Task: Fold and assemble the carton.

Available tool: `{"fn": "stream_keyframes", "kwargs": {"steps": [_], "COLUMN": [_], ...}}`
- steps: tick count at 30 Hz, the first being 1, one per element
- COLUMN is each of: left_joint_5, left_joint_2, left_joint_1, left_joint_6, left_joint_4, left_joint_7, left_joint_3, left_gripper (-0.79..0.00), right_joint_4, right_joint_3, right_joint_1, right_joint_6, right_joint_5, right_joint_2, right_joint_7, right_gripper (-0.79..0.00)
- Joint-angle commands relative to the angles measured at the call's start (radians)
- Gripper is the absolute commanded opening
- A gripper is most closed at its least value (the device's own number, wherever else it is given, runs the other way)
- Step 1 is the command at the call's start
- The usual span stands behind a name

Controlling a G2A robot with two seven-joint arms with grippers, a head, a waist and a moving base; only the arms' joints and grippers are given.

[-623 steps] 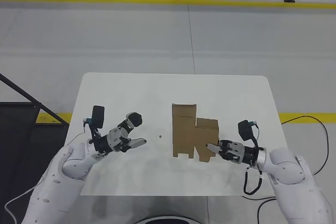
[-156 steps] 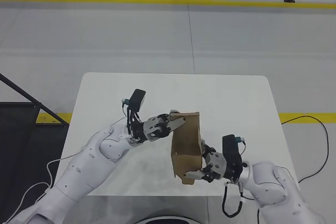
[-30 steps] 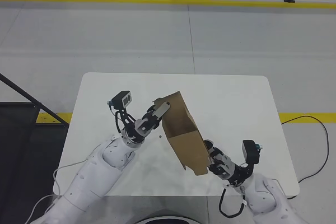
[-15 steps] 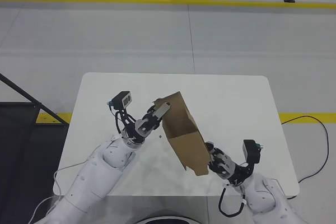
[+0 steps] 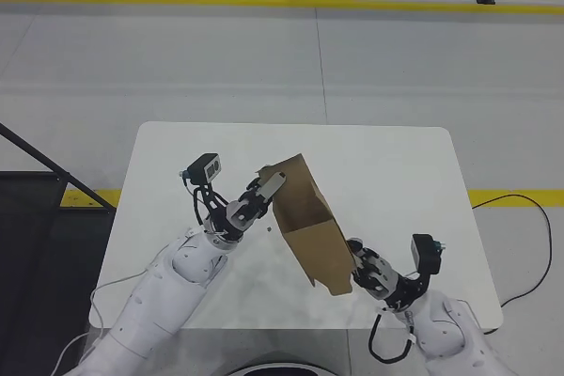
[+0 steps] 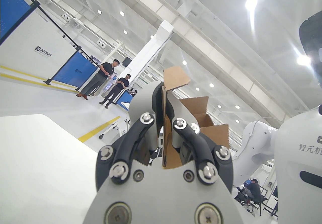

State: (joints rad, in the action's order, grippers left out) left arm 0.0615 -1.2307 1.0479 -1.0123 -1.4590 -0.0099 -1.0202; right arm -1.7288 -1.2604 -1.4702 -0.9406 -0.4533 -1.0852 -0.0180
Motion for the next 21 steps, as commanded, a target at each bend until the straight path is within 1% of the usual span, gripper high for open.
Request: {"fn": "stream_keyframes", "kwargs": {"steps": [1, 2, 3, 4, 5, 6, 7, 11, 16, 21], "left_joint_5": [-0.001, -0.002, -0.003, -0.003, -0.002, 0.001, 0.008, 0.054, 0.069, 0.068], "left_joint_2": [-0.002, -0.003, -0.003, -0.004, -0.004, -0.004, -0.004, 0.000, 0.011, 0.032], "left_joint_1": [0.001, 0.002, 0.002, 0.003, 0.003, 0.003, 0.003, 0.015, 0.040, 0.069], "left_joint_6": [0.000, 0.000, 0.000, 0.000, 0.000, 0.000, 0.000, 0.000, 0.000, 0.000], "left_joint_4": [0.000, 0.000, 0.001, 0.001, 0.002, 0.002, 0.002, -0.006, -0.034, -0.051], "left_joint_7": [-0.003, -0.005, -0.008, -0.012, -0.015, -0.023, -0.031, -0.054, -0.091, -0.169], "left_joint_3": [-0.003, -0.004, -0.005, -0.006, -0.007, -0.010, -0.012, -0.041, -0.075, -0.127], "left_gripper": [-0.785, -0.785, -0.757, -0.551, -0.363, -0.043, 0.000, 0.000, 0.000, 0.000], "right_joint_4": [-0.001, -0.001, -0.002, -0.001, -0.001, -0.002, -0.002, -0.018, -0.045, -0.071], "right_joint_3": [-0.002, -0.004, -0.005, -0.007, -0.009, -0.014, -0.018, -0.058, -0.119, -0.169], "right_joint_1": [-0.001, -0.002, -0.002, -0.002, -0.003, -0.003, -0.003, -0.011, -0.030, -0.045], "right_joint_6": [-0.002, -0.001, -0.001, -0.001, 0.000, 0.000, 0.001, 0.009, 0.022, 0.045], "right_joint_5": [0.000, -0.001, -0.002, -0.002, -0.004, -0.004, -0.005, -0.019, -0.018, -0.001], "right_joint_2": [0.000, -0.001, -0.001, -0.001, -0.001, -0.001, 0.000, 0.005, 0.016, 0.031], "right_joint_7": [0.000, -0.001, -0.001, -0.001, -0.002, -0.004, -0.005, -0.027, -0.074, -0.177], "right_gripper": [-0.785, -0.785, -0.785, -0.785, -0.785, -0.785, -0.785, -0.785, -0.785, -0.785]}}
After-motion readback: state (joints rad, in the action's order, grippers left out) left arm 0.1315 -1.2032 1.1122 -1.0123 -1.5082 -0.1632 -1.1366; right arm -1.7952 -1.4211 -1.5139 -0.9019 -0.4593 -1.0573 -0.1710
